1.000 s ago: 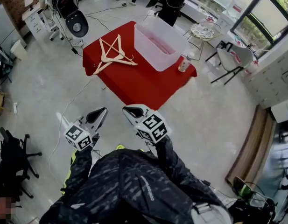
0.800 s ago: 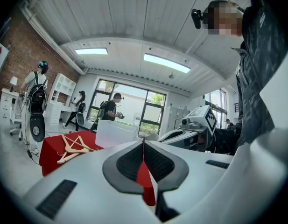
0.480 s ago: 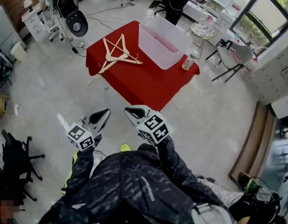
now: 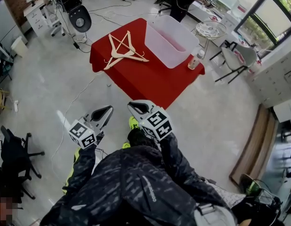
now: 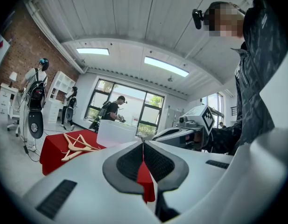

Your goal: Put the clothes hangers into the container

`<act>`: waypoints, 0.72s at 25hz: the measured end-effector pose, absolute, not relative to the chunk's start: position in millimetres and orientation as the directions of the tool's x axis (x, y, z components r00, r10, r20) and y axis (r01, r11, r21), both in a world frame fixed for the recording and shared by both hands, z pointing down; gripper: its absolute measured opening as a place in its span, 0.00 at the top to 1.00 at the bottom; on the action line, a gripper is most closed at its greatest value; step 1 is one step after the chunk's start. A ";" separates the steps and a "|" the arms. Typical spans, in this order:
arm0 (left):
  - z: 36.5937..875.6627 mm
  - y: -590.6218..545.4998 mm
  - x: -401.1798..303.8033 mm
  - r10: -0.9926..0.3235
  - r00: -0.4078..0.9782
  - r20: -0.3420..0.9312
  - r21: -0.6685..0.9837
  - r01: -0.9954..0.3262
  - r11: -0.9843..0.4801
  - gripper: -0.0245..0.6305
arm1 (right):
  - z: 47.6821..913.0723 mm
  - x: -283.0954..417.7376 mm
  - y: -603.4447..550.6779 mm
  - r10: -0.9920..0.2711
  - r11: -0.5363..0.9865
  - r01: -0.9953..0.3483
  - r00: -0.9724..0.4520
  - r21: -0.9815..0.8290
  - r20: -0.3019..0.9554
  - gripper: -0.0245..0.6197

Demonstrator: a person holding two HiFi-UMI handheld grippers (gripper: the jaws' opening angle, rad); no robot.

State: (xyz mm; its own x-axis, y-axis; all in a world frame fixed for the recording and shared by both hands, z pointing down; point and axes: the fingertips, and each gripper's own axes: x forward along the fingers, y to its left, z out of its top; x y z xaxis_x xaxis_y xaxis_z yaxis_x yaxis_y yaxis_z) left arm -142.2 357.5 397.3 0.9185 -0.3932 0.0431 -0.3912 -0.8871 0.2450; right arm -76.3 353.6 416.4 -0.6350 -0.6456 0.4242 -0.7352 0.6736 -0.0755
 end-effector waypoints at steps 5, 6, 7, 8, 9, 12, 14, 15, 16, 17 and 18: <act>400.3 343.7 -152.8 -0.414 0.909 0.052 0.258 -0.413 -0.873 0.94 | 417.4 -83.6 338.2 -0.633 0.687 -0.723 -0.646 -0.075 0.428 0.93; 400.9 339.5 -153.2 -0.418 0.907 0.055 0.261 -0.417 -0.871 0.94 | 418.9 -84.1 334.2 -0.630 0.690 -0.721 -0.646 -0.072 0.431 0.93; 401.4 335.2 -153.1 -0.420 0.906 0.056 0.263 -0.420 -0.869 0.94 | 420.5 -84.5 329.9 -0.628 0.692 -0.718 -0.646 -0.067 0.435 0.93; 401.6 331.0 -152.6 -0.422 0.905 0.057 0.266 -0.421 -0.867 0.94 | 421.6 -85.0 325.7 -0.624 0.695 -0.716 -0.646 -0.066 0.440 0.93; 401.7 327.0 -152.0 -0.422 0.905 0.058 0.267 -0.421 -0.867 0.94 | 422.3 -85.6 321.7 -0.619 0.697 -0.714 -0.647 -0.067 0.445 0.93; 402.0 314.8 -149.9 -0.419 0.906 0.060 0.267 -0.419 -0.868 0.94 | 425.2 -83.5 307.8 -0.616 0.697 -0.714 -0.646 -0.070 0.450 0.93; 403.9 303.0 -148.1 -0.421 0.905 0.060 0.263 -0.421 -0.868 0.94 | 426.8 -80.5 294.3 -0.618 0.696 -0.715 -0.647 -0.073 0.448 0.93; 405.4 296.3 -147.4 -0.425 0.903 0.061 0.263 -0.425 -0.866 0.94 | 428.1 -79.2 287.1 -0.617 0.695 -0.715 -0.647 -0.077 0.447 0.92; 407.8 289.7 -146.7 -0.428 0.901 0.065 0.265 -0.429 -0.863 0.94 | 430.4 -77.5 280.2 -0.617 0.693 -0.717 -0.647 -0.080 0.449 0.92; 410.4 283.5 -145.8 -0.431 0.900 0.069 0.269 -0.433 -0.860 0.94 | 433.6 -75.1 273.4 -0.617 0.691 -0.719 -0.644 -0.082 0.452 0.92; 412.6 277.1 -144.6 -0.433 0.898 0.075 0.274 -0.436 -0.857 0.94 | 437.0 -72.3 266.4 -0.616 0.689 -0.720 -0.642 -0.084 0.457 0.91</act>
State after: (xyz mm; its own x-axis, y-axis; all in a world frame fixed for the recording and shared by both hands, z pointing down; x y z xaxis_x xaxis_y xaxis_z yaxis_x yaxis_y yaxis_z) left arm -144.6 277.1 412.6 0.8982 -0.4332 0.0746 -0.4362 -0.8573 0.2735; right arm -72.3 266.4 437.0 -0.6421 -0.6159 0.4565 -0.7203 0.6885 -0.0843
